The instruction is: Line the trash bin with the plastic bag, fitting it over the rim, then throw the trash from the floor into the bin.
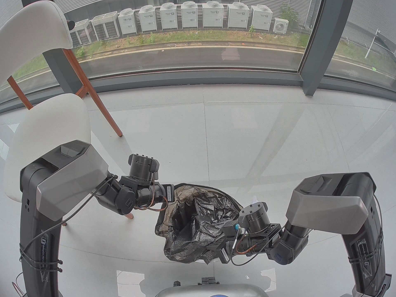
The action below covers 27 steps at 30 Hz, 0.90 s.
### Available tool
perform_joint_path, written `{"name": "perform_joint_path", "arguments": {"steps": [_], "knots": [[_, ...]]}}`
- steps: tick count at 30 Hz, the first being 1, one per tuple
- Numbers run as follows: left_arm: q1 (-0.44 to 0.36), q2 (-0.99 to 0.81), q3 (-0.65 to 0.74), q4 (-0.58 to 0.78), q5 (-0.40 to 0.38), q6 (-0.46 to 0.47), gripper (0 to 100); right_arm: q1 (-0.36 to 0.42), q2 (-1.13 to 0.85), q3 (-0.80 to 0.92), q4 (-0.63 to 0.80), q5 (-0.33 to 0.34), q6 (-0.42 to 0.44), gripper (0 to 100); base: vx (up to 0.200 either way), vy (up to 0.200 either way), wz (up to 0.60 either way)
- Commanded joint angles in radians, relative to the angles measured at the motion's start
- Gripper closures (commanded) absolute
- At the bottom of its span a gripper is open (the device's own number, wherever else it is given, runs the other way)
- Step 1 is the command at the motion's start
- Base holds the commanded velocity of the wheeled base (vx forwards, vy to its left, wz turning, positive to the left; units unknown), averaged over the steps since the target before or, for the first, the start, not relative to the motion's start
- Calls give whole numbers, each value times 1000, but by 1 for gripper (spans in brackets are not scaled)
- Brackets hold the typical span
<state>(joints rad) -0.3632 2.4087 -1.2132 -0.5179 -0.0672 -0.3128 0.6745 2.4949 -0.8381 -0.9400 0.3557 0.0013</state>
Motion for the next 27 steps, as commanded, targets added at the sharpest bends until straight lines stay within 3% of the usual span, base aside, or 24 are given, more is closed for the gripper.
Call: {"name": "perform_joint_path", "arguments": {"steps": [1,18,27], "knots": [[0,1,-2,-1,0,0,100,-1,-7,-1,0,0,2,100,0,0,0],[0,1,-6,-1,0,0,100,-7,-45,-13,9,-15,6,100,0,0,0],[0,1,-5,-1,0,0,100,-21,-145,83,36,-14,8,100,0,0,0]]}}
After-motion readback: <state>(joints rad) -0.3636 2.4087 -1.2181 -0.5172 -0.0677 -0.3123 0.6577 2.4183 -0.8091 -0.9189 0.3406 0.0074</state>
